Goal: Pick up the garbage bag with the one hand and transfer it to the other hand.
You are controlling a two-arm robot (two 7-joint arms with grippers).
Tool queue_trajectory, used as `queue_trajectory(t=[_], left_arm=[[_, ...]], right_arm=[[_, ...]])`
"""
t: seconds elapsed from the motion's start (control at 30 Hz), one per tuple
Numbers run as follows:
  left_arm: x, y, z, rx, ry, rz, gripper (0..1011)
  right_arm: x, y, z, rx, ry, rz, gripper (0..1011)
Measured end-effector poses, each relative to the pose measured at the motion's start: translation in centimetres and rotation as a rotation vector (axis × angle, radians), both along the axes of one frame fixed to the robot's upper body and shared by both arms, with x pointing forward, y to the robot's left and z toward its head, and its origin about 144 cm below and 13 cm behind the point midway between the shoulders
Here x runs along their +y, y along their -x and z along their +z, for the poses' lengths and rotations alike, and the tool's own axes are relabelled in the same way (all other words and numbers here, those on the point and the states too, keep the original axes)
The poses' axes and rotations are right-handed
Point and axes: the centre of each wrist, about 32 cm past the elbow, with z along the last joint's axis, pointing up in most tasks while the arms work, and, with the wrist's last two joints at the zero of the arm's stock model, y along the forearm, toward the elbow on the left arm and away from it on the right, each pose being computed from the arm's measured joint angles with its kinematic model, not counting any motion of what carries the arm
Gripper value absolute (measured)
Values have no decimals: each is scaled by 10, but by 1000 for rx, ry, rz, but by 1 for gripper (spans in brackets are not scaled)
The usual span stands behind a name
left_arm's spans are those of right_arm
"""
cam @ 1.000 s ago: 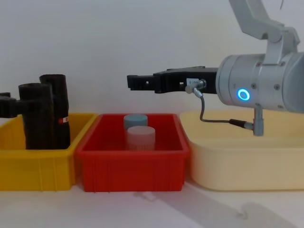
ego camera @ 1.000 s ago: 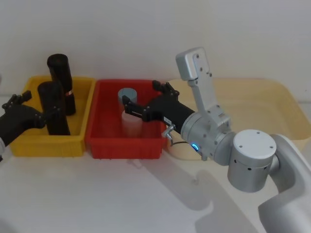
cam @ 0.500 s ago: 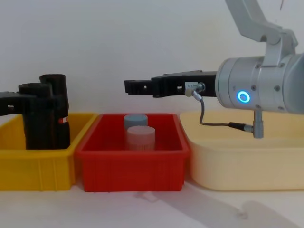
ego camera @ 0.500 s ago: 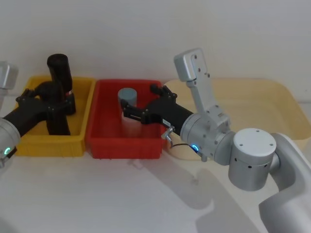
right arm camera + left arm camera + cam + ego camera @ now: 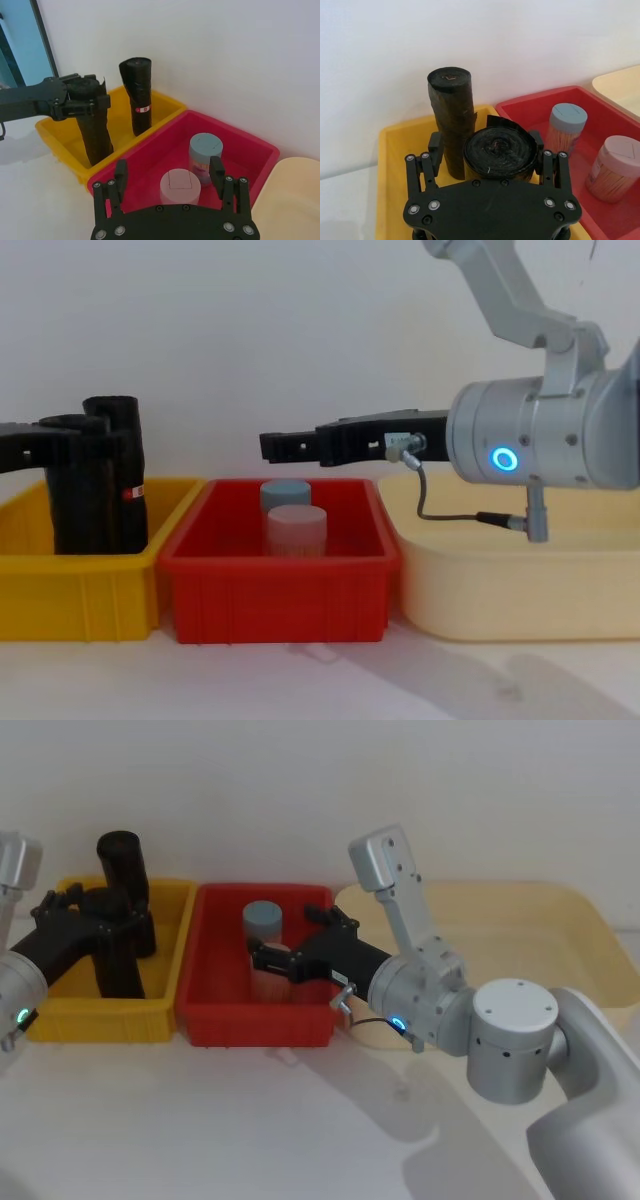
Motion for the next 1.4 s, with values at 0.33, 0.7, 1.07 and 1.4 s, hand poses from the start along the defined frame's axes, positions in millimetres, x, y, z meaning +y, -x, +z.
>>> queue_trajectory(t=[0.33,0.7,1.07,1.4], left_arm=[[-2,-3,1,-3,-3,15,1001],[-3,-4,2,-4,-4,21,1001],[-3,-4,2,-5,-5,24,1001],[-3,-5,2,-5,-5,25,1001]], right_arm=[[7,-16,-3,31,22,14,1000],[14,-31,-6,76,59,37,1000],[17,-42,-8,93,98,42,1000],[16,-50,-12,108,130,41,1000]])
